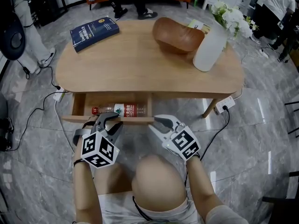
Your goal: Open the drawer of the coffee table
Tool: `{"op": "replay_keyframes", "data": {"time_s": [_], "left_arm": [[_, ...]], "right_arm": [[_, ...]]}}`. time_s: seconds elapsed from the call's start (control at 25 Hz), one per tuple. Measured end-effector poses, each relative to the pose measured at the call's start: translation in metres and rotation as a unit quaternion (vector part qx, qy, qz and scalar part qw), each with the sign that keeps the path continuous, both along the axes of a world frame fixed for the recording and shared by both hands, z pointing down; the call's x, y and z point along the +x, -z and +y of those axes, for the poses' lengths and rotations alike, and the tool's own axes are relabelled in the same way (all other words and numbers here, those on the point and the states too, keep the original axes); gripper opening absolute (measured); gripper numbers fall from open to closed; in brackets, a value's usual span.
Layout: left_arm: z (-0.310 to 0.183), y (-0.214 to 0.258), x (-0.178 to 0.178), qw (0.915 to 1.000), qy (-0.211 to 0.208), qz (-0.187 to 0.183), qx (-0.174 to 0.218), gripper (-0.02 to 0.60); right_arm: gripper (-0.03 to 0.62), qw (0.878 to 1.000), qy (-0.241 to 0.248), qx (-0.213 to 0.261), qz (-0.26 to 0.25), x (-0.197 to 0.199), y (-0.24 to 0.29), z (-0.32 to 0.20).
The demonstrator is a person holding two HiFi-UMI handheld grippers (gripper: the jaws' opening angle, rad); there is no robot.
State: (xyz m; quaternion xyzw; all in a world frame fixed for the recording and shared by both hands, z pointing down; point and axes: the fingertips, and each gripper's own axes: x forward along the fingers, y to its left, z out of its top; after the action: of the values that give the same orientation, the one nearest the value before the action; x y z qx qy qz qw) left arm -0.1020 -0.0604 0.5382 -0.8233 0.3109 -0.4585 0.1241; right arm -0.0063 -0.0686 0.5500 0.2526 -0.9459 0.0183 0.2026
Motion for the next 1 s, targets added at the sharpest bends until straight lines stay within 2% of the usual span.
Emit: {"op": "replay_keyframes", "data": {"time_s": [0.8,1.0], "left_arm": [[0.012,-0.001,0.003,0.9998,0.001,0.018,0.001,0.121],[0.015,-0.001,0.002,0.9997,0.001,0.023,-0.001,0.122]], "right_arm": [[0.103,1.0,0.004,-0.007,-0.003,0.004,-0.001,0.01],[0.1,1.0,0.012,-0.001,0.011,0.003,-0.003,0.015]]}}
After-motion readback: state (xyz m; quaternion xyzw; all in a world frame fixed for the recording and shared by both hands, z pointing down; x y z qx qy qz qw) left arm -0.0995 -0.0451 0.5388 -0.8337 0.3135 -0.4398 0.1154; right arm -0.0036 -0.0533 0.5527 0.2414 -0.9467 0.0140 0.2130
